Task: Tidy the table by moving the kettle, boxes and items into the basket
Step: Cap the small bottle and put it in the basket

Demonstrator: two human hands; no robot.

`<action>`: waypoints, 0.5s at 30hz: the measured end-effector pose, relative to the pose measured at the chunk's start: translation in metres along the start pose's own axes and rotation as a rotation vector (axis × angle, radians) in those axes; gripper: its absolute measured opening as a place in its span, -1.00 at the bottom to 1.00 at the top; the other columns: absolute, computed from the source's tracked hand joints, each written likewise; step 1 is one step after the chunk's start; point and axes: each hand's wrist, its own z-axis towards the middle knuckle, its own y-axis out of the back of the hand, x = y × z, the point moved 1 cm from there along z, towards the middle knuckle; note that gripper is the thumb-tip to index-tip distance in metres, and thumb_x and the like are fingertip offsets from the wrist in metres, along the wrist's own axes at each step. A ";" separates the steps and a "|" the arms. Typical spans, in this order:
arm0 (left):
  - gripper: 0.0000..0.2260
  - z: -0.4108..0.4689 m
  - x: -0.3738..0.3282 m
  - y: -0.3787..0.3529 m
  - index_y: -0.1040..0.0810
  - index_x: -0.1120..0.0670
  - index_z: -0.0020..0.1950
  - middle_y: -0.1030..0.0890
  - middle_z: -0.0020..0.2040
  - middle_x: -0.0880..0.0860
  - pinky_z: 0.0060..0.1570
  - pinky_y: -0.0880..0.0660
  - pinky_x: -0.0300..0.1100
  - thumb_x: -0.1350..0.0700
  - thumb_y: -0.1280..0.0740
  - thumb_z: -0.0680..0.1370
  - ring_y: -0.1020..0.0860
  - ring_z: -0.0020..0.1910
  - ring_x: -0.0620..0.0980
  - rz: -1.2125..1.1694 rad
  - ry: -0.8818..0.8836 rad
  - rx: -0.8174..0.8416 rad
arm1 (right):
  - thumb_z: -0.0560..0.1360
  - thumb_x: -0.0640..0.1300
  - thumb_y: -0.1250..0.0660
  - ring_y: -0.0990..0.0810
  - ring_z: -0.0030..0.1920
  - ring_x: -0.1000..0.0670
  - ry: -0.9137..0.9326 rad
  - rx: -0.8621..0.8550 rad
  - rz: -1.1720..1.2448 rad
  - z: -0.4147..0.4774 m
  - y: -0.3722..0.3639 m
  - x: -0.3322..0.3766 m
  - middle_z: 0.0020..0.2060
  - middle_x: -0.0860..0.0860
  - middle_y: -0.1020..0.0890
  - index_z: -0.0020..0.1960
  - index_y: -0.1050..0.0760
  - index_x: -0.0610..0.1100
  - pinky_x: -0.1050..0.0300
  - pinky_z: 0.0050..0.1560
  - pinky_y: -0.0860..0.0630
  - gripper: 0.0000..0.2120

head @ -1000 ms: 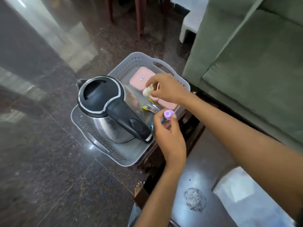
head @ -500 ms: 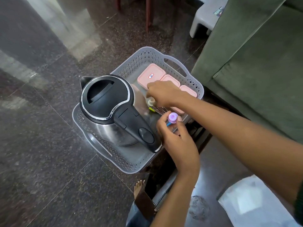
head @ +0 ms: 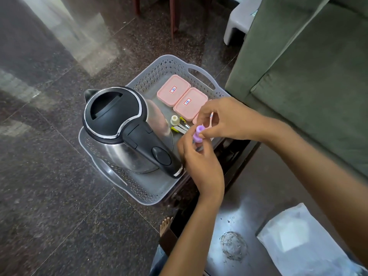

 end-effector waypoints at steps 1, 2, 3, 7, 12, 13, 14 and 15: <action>-0.82 0.000 0.000 0.000 -0.54 0.02 0.04 -0.54 0.09 0.08 -0.04 -0.49 -0.34 0.27 -0.29 0.53 -0.56 -0.07 -0.18 -0.003 -0.001 -0.001 | 0.34 -0.09 -0.44 -0.49 -0.32 0.14 0.008 -0.018 -0.025 0.001 -0.001 0.001 -0.27 0.03 -0.63 -0.21 -0.57 -0.03 0.15 -0.21 -0.44 -0.94; -0.79 0.002 0.000 0.000 -0.53 0.00 0.06 -0.54 0.11 0.08 -0.03 -0.49 -0.32 0.27 -0.29 0.52 -0.56 -0.05 -0.17 0.003 -0.002 0.000 | 0.34 -0.10 -0.43 -0.51 -0.30 0.10 0.011 -0.027 -0.042 0.002 -0.002 0.002 -0.27 0.03 -0.64 -0.21 -0.58 -0.04 0.12 -0.19 -0.45 -0.94; -0.76 0.002 0.001 0.000 -0.52 0.00 0.13 -0.54 0.14 0.07 0.00 -0.50 -0.28 0.26 -0.30 0.52 -0.56 0.00 -0.15 0.012 0.003 0.009 | 0.34 -0.11 -0.42 -0.52 -0.28 0.07 0.009 -0.032 -0.053 0.003 -0.001 0.002 -0.27 0.03 -0.64 -0.21 -0.58 -0.06 0.11 -0.17 -0.46 -0.95; -0.41 -0.008 0.003 0.004 -0.15 0.00 0.49 -0.31 0.46 0.09 0.37 -0.33 -0.05 0.26 -0.21 0.49 -0.33 0.41 -0.08 0.084 0.058 0.096 | 0.36 -0.14 -0.41 -0.54 -0.29 0.07 -0.030 -0.144 -0.055 0.002 0.009 -0.011 -0.31 0.08 -0.62 -0.23 -0.57 -0.03 0.12 -0.19 -0.47 -0.96; -0.35 -0.031 0.006 0.019 0.04 0.02 0.52 -0.05 0.52 -0.13 0.41 -0.01 -0.39 0.41 -0.08 0.51 -0.04 0.37 -0.41 0.160 0.157 0.105 | 0.38 -0.19 -0.42 -0.56 -0.21 0.03 -0.039 -0.147 -0.033 0.017 -0.018 -0.017 -0.18 -0.03 -0.68 -0.14 -0.63 -0.13 0.10 -0.07 -0.51 -0.93; -0.34 -0.031 0.008 0.021 0.05 0.03 0.53 -0.05 0.51 -0.14 0.37 0.00 -0.46 0.42 -0.07 0.50 -0.04 0.36 -0.42 0.164 0.165 0.107 | 0.38 -0.18 -0.41 -0.56 -0.19 0.01 -0.015 -0.128 -0.043 0.022 -0.028 -0.016 -0.18 -0.03 -0.67 -0.15 -0.62 -0.14 0.04 -0.05 -0.52 -0.93; -0.33 -0.030 0.008 0.022 0.06 0.03 0.53 -0.04 0.50 -0.15 0.33 0.01 -0.53 0.43 -0.06 0.49 -0.04 0.35 -0.43 0.163 0.175 0.113 | 0.39 -0.16 -0.40 -0.55 -0.17 -0.02 0.010 -0.111 -0.068 0.026 -0.038 -0.014 -0.19 -0.03 -0.65 -0.14 -0.61 -0.15 -0.02 -0.06 -0.53 -0.92; -0.33 -0.030 0.007 0.022 0.07 0.03 0.53 -0.03 0.48 -0.19 0.28 0.03 -0.59 0.43 -0.05 0.49 -0.02 0.35 -0.43 0.157 0.189 0.119 | 0.40 -0.15 -0.38 -0.55 -0.13 -0.06 0.026 -0.097 -0.111 0.030 -0.047 -0.013 -0.19 -0.03 -0.63 -0.13 -0.61 -0.16 -0.05 -0.07 -0.52 -0.90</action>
